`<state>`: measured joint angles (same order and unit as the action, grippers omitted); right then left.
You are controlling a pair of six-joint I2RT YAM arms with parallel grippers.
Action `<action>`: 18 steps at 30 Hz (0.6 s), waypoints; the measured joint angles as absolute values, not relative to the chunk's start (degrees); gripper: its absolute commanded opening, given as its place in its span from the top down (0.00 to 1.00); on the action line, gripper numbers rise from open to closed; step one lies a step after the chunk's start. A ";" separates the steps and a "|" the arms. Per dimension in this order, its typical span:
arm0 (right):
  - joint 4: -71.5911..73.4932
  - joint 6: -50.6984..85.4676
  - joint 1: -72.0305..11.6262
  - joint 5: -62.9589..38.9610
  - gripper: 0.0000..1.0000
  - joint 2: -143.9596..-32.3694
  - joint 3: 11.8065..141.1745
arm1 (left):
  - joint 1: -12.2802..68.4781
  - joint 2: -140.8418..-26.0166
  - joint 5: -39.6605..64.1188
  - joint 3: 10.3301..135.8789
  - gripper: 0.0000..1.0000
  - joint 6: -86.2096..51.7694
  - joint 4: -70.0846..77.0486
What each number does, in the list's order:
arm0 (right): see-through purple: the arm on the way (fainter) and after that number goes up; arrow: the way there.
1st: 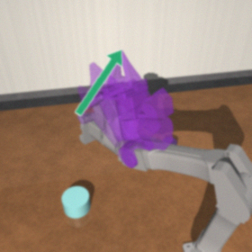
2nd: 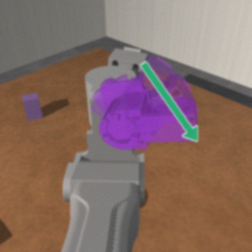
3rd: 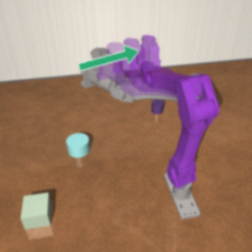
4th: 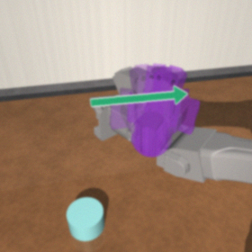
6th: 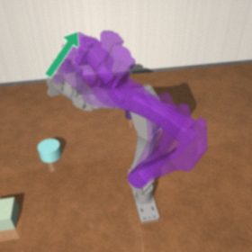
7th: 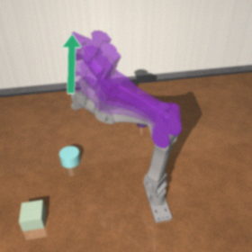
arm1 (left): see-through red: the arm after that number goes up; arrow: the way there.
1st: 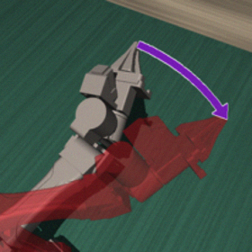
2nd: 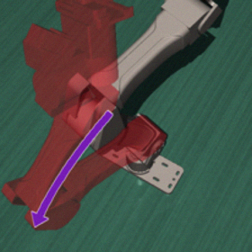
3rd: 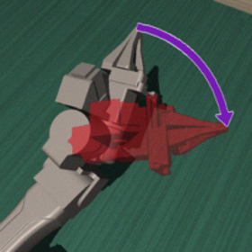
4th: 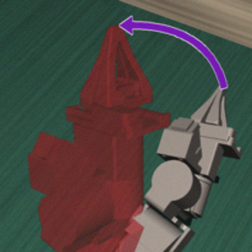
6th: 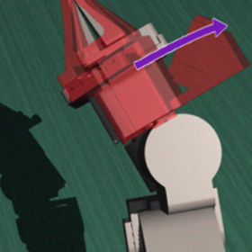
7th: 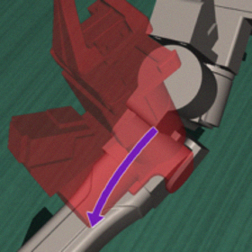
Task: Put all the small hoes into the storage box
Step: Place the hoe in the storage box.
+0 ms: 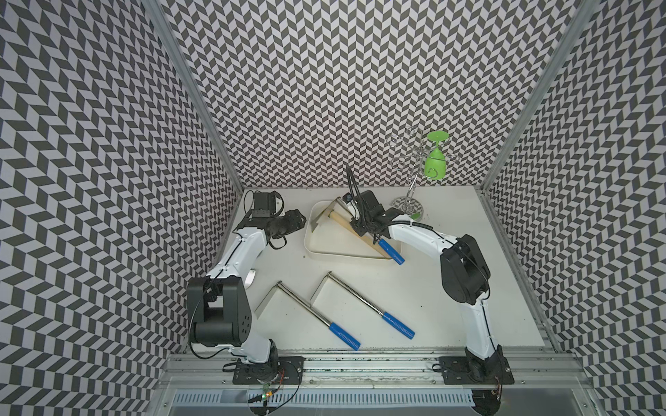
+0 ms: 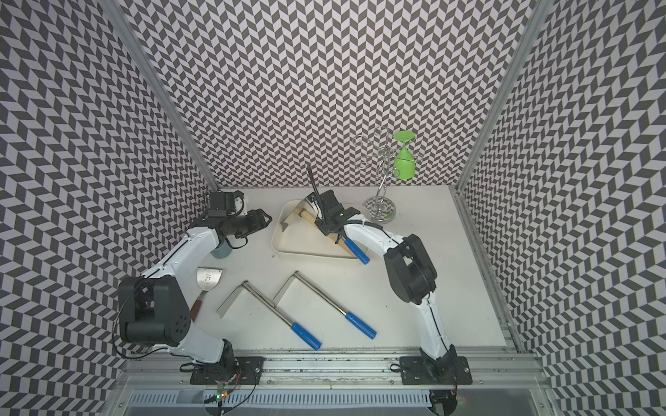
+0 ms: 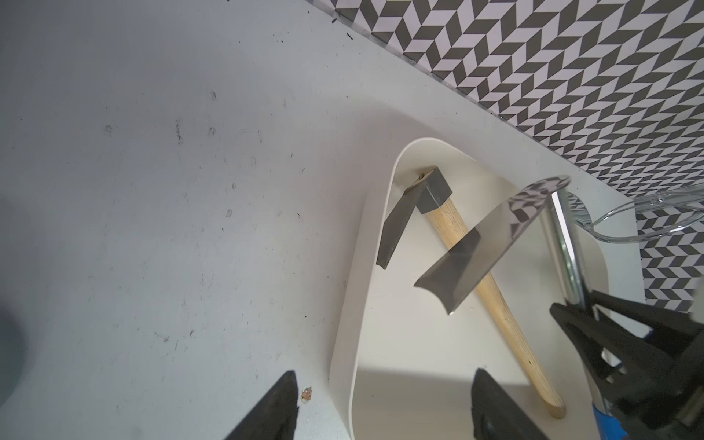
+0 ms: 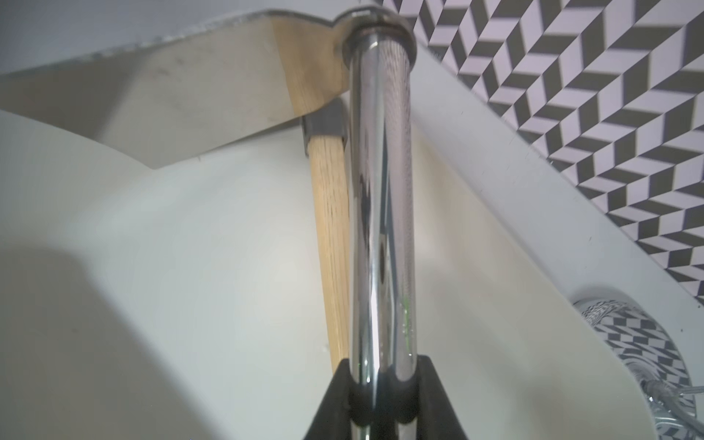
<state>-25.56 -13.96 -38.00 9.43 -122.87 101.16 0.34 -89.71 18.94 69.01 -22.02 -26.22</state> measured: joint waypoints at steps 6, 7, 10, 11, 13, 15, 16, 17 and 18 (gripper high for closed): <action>-25.67 -14.59 -37.98 8.38 1.00 -124.36 102.00 | 0.34 -90.04 19.27 68.99 0.28 -22.17 -26.17; -25.50 -14.55 -37.95 8.08 1.00 -124.77 102.96 | 0.34 -90.04 19.31 68.99 0.28 -22.17 -26.17; -24.75 -14.37 -37.95 7.57 1.00 -125.67 105.32 | 0.34 -90.04 19.38 68.99 0.28 -22.17 -26.15; -24.47 -14.31 -37.95 7.38 1.00 -125.80 105.82 | 0.34 -90.04 19.38 68.99 0.28 -22.17 -26.13; -23.94 -13.93 -37.95 6.76 1.00 -126.02 106.78 | 0.34 -90.04 19.38 68.99 0.28 -22.17 -26.02; -23.64 -13.80 -37.95 6.44 1.00 -126.37 107.66 | 0.34 -90.04 19.40 68.99 0.28 -22.17 -25.98; -23.42 -13.74 -37.95 6.31 1.00 -126.58 107.94 | 0.34 -90.04 19.40 68.99 0.28 -22.17 -25.96; -23.27 -13.69 -37.95 6.15 1.00 -126.78 108.09 | 0.34 -90.04 19.40 68.99 0.28 -22.17 -25.89; -23.16 -13.69 -37.95 6.07 1.00 -127.00 108.12 | 0.34 -90.06 19.40 68.99 0.28 -22.17 -25.85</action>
